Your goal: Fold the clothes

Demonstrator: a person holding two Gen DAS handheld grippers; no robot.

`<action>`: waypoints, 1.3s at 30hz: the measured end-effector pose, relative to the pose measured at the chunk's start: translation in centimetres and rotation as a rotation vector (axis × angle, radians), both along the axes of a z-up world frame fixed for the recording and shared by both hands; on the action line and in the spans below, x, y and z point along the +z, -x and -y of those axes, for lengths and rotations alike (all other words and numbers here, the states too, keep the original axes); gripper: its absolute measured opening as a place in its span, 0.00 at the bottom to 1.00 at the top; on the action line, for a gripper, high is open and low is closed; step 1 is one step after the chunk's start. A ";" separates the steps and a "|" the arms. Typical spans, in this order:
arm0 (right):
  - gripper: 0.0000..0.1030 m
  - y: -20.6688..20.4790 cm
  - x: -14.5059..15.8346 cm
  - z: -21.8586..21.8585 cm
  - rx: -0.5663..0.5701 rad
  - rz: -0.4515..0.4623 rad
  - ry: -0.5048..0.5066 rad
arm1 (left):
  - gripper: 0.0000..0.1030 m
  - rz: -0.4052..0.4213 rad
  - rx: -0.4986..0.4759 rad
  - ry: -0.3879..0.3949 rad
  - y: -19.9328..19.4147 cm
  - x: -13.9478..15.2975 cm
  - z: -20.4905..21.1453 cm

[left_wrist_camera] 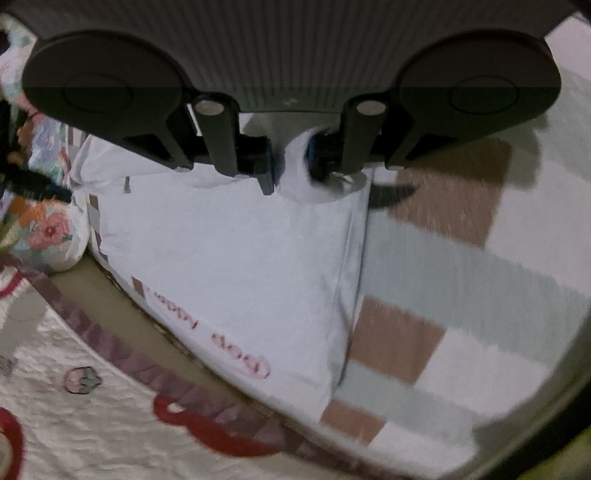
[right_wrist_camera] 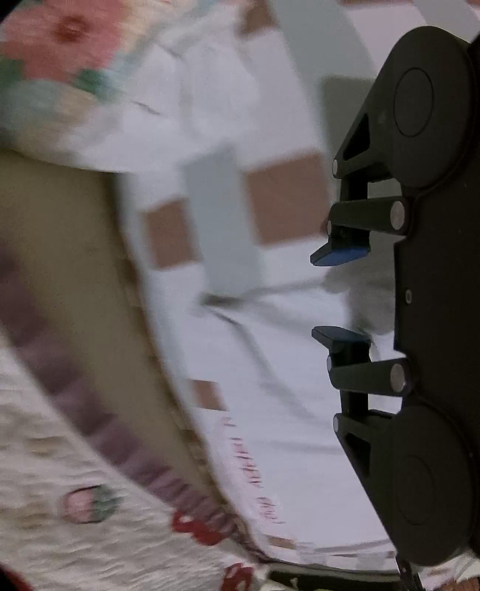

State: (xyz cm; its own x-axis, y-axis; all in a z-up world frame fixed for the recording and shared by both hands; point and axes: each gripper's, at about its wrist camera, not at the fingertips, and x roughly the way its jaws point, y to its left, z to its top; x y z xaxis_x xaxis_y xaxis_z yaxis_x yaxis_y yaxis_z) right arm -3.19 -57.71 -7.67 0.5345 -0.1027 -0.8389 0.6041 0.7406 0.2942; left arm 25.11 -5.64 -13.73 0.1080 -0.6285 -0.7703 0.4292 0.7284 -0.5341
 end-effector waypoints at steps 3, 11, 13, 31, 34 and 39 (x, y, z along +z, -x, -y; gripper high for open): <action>0.35 -1.0 0.4 0.2 0.090 0.019 0.079 | 0.21 0.071 -0.019 -0.006 -0.2 0.9 0.0; 0.31 -6.4 -1.8 -2.0 0.259 0.016 0.183 | 0.21 0.075 -0.024 -0.011 -1.2 1.1 0.4; 0.31 -7.5 -3.1 -2.2 0.279 -0.029 0.204 | 0.21 0.092 -0.030 -0.023 -1.1 1.5 0.5; 0.11 -11.2 -7.1 0.9 0.164 0.112 0.269 | 0.53 0.456 -0.584 -0.040 1.4 5.8 23.9; 0.08 -12.1 -6.7 1.5 0.168 0.086 0.241 | 0.53 0.434 -0.667 -0.027 2.3 3.8 31.5; 0.05 -12.0 -6.5 4.5 0.065 0.097 0.134 | 0.53 0.423 -0.774 -0.012 4.5 0.8 39.1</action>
State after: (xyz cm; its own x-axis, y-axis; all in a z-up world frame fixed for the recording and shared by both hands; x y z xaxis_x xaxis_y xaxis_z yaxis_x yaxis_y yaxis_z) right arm 8.78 -62.17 -14.18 0.6211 -0.1726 -0.7645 0.5273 0.8137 0.2446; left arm 20.62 -44.69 -12.89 -0.0666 -0.6358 -0.7690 0.9646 0.1561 -0.2127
